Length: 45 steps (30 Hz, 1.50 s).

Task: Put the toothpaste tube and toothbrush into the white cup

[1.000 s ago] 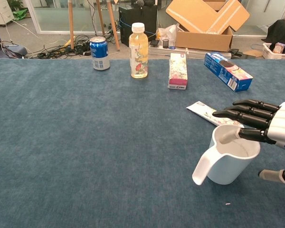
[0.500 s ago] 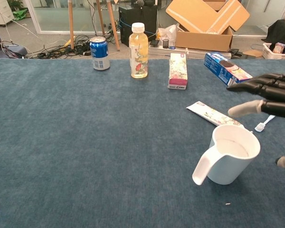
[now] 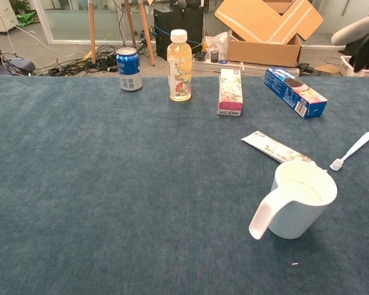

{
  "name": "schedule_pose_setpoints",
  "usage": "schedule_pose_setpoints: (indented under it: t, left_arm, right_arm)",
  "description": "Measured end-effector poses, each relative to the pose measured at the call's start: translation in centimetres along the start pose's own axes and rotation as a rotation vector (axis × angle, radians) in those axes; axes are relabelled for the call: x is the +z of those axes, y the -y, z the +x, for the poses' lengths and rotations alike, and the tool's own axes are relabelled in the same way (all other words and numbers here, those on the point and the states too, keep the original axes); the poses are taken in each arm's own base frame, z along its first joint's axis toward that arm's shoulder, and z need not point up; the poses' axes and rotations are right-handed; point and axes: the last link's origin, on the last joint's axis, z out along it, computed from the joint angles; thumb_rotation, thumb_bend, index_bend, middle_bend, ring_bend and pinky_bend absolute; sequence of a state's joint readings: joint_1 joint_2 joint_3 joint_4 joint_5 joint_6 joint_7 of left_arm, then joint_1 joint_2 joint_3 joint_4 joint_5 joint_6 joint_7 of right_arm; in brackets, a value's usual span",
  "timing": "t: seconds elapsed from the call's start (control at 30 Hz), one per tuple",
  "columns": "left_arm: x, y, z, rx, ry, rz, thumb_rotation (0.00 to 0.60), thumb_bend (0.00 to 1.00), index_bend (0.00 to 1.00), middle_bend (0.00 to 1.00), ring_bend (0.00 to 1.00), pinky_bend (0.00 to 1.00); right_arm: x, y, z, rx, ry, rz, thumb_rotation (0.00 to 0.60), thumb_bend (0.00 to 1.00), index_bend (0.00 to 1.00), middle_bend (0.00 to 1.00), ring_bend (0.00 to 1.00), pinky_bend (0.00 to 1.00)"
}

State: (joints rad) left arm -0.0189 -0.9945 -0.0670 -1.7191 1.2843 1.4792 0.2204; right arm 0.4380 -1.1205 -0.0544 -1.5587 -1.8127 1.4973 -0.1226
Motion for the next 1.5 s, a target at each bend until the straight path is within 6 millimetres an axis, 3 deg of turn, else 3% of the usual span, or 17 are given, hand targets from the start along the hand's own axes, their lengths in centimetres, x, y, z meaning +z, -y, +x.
schedule_pose_setpoints:
  t: [0.17,0.4,0.6,0.8,1.17,1.5]
  left_arm:
    - [0.0,0.1,0.1,-0.005,-0.001,0.003,0.600,0.00,0.38,0.14,0.16,0.14]
    - [0.1,0.1,0.1,-0.006,0.001,0.003,0.600,0.00,0.38,0.14,0.16,0.15]
    - [0.1,0.1,0.0,-0.007,0.002,0.004,0.600,0.00,0.38,0.14,0.16,0.16]
    - [0.1,0.2,0.1,-0.011,0.000,0.007,0.600,0.00,0.38,0.14,0.16,0.16]
    - [0.1,0.0,0.1,-0.010,-0.001,0.001,0.600,0.00,0.38,0.14,0.16,0.17]
    - [0.1,0.0,0.0,-0.008,0.001,0.002,0.600,0.00,0.38,0.14,0.16,0.17]
  right_arm:
    - [1.5,-1.7,-0.8,-0.003,0.129,-0.081,0.600,0.41,0.20,0.87,0.91,0.97]
    - [3.9,-3.6,-2.5,-0.081,0.263,-0.151,0.600,0.50,0.20,0.94,0.97,1.00]
    - [6.3,-3.4,-4.9,-0.193,0.341,-0.128,0.600,0.56,0.20,0.97,1.00,1.00]
    - [8.2,-2.3,-6.9,-0.208,0.397,-0.086,0.600,0.67,0.20,1.00,1.00,1.00]
    - [8.1,-0.4,-9.3,-0.171,0.519,-0.016,0.600,0.87,0.22,1.00,1.00,1.00]
    - [6.9,0.5,-10.4,-0.110,0.603,0.020,0.600,0.90,0.23,1.00,1.00,1.00]
